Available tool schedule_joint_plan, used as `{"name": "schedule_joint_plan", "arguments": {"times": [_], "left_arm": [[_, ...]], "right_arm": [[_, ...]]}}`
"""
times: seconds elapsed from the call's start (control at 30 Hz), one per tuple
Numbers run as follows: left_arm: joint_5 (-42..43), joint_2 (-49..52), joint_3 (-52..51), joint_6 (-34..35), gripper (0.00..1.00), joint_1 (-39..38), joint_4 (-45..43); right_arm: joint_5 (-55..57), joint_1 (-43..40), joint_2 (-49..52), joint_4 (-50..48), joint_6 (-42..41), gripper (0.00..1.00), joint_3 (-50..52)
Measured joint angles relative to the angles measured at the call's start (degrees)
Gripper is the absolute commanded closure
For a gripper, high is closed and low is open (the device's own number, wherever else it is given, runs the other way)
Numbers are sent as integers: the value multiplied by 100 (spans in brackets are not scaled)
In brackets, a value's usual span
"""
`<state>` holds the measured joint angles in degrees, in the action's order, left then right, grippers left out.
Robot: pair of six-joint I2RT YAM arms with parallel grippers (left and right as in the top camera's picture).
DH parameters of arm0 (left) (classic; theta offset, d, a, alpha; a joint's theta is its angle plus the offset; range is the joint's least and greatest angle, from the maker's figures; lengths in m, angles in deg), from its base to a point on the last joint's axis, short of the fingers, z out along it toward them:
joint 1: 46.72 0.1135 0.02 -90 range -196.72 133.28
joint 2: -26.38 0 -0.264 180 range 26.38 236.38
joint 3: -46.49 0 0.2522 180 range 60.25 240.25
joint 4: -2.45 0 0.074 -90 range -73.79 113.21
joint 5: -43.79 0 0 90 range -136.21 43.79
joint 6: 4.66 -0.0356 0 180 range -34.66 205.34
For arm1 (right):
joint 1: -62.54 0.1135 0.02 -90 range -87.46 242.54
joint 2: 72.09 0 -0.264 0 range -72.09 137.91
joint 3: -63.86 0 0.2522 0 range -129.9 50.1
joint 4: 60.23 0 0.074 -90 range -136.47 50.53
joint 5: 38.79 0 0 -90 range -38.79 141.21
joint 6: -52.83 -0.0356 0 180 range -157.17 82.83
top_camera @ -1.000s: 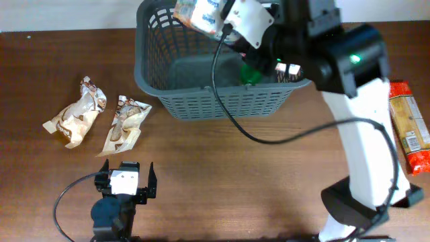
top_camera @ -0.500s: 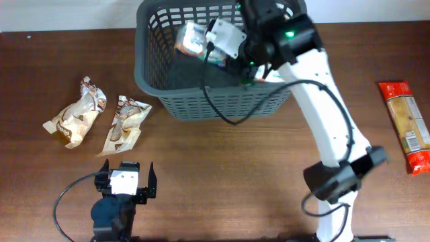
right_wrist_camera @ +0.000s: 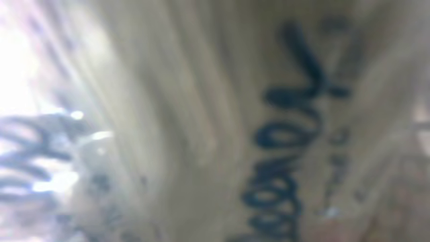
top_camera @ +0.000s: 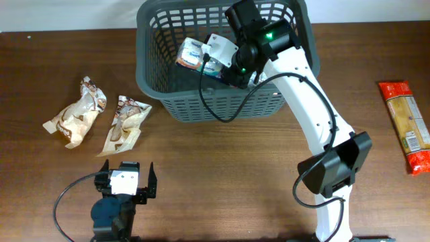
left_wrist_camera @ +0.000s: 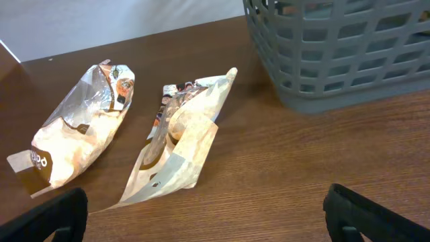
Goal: Pack container
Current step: 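Lift the tissue pack with the right gripper over the basket, then lower the tissue pack into the basket and release it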
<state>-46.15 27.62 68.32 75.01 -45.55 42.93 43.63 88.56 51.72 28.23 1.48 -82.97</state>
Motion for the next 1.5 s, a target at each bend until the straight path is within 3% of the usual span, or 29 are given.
{"name": "schedule_joint_plan", "arguments": {"times": [0.8, 0.93, 1.23, 1.5], "left_arm": [[0, 0, 0, 0, 1, 0, 2], [0, 0, 0, 0, 1, 0, 2], [0, 0, 0, 0, 1, 0, 2], [0, 0, 0, 0, 1, 0, 0]], "right_arm": [[-264, -221, 2, -326, -905, 96, 24], [-264, -389, 2, -321, -999, 93, 24], [-264, -446, 2, -315, -940, 96, 24], [-404, -446, 2, -269, -398, 96, 24]]}}
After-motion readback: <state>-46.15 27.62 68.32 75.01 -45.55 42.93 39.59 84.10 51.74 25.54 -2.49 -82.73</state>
